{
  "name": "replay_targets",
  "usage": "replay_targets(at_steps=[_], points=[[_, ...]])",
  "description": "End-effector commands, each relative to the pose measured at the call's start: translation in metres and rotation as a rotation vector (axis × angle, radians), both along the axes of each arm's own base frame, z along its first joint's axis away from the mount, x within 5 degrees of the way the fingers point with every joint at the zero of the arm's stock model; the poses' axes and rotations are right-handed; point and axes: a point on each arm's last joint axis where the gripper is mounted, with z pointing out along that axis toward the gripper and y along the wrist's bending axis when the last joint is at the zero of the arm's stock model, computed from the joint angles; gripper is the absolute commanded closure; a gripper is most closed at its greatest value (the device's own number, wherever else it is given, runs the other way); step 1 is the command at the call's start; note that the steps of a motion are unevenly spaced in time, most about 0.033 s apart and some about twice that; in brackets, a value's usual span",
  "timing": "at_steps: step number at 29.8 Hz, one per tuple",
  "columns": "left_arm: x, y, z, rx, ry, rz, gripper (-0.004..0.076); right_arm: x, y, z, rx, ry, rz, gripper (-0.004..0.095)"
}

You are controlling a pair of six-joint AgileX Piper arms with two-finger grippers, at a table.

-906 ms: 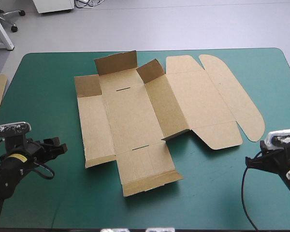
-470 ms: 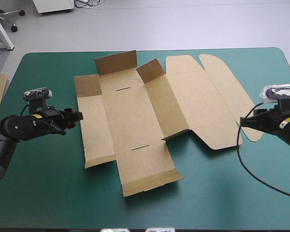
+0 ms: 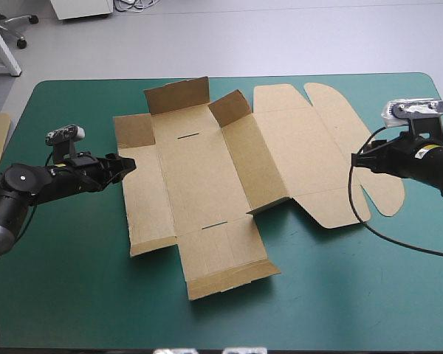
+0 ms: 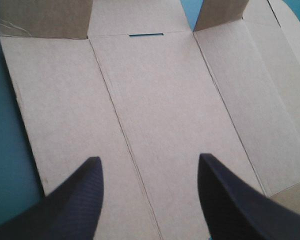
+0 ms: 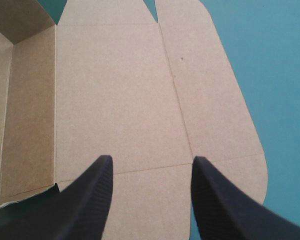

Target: Fold the box

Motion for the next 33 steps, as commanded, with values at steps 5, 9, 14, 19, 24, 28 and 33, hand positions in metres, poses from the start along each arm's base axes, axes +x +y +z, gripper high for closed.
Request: replay_targets(at_steps=[5, 9, 14, 19, 24, 28, 33], points=[[-0.01, 0.014, -0.012, -0.026, 0.049, 0.032, 0.031, 0.012, 0.001, 0.014, -0.003, -0.021, 0.018, 0.0377], [-0.021, 0.019, -0.04, -0.086, 0.116, 0.098, 0.031, 0.017, 0.001, 0.021, -0.013, -0.033, 0.026, 0.0377], [-0.028, 0.018, -0.058, -0.107, 0.162, 0.109, 0.031, 0.015, 0.0, 0.027, -0.018, -0.024, 0.031, 0.0377], [-0.036, 0.017, -0.071, -0.094, 0.209, 0.103, 0.031, 0.015, 0.001, 0.027, -0.018, -0.016, 0.033, 0.0377], [-0.046, 0.015, -0.09, -0.132, 0.261, 0.132, 0.031, 0.014, 0.001, 0.026, -0.012, -0.01, 0.029, 0.0377], [-0.049, 0.017, -0.1, -0.121, 0.247, 0.175, 0.031, 0.014, 0.001, 0.026, -0.012, -0.004, 0.03, 0.0377], [-0.048, 0.013, -0.113, -0.181, 0.275, 0.152, 0.031, 0.014, 0.001, 0.026, -0.012, -0.004, 0.03, 0.0377]])
